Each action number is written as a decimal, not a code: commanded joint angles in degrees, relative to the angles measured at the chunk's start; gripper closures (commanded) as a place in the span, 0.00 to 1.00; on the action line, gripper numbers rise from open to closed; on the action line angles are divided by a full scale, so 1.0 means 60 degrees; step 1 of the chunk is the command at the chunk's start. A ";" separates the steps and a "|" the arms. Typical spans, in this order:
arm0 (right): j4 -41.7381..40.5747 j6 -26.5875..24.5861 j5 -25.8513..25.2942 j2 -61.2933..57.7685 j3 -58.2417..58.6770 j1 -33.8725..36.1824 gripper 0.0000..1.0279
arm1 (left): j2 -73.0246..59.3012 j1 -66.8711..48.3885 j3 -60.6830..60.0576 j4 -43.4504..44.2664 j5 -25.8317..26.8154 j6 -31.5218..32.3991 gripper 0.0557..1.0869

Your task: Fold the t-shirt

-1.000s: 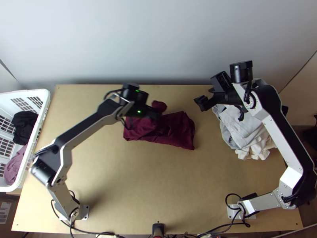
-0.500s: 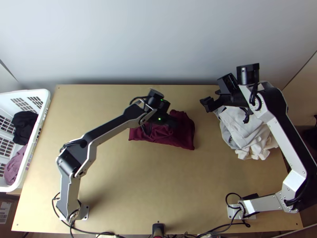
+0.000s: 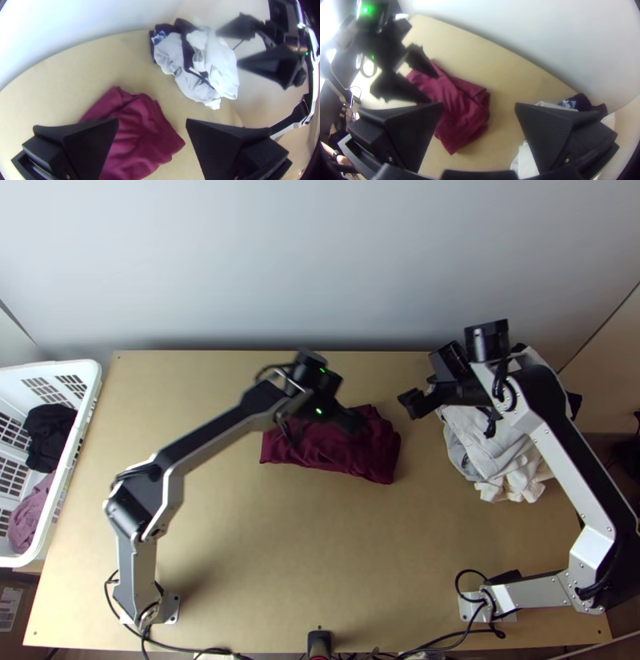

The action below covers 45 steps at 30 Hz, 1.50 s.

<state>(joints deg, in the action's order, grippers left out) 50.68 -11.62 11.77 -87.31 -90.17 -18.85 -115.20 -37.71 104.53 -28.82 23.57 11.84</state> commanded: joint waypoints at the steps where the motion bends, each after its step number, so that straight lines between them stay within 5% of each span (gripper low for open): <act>1: -0.0140 -0.0100 0.0016 -0.0185 0.0761 -0.0974 0.03 | 0.1255 0.1671 0.0024 -0.1291 -0.0018 -0.0464 0.04; 7: -0.1268 -0.0481 -0.0072 -0.0961 0.1669 -0.2688 0.03 | 0.2705 0.3356 -0.2012 -0.1335 -0.0018 -0.1079 0.04; 11: -0.2220 -0.1477 -0.0599 -0.1518 0.2358 -0.3508 0.03 | 0.3262 0.3766 -0.3110 -0.1276 -0.0018 -0.1211 0.04; 26: -0.5209 -0.3601 -0.2123 -0.2836 0.3515 -0.4299 0.03 | 0.4639 0.4308 -0.4883 -0.0954 -0.0208 -0.0976 0.04; 42: -0.5882 -0.3293 -0.2401 -0.4199 0.2680 -0.4065 0.04 | 0.5196 0.4850 -0.5732 -0.0778 -0.0208 -0.1064 0.04; 45: -0.5736 -0.3074 -0.2401 -0.4506 0.2255 -0.3919 0.26 | 0.5210 0.4879 -0.5762 -0.0778 -0.0208 -0.1064 0.04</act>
<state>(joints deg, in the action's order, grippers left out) 16.27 -32.25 -2.13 -110.54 -72.53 -43.86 -84.66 -9.13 70.98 -33.67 22.31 5.52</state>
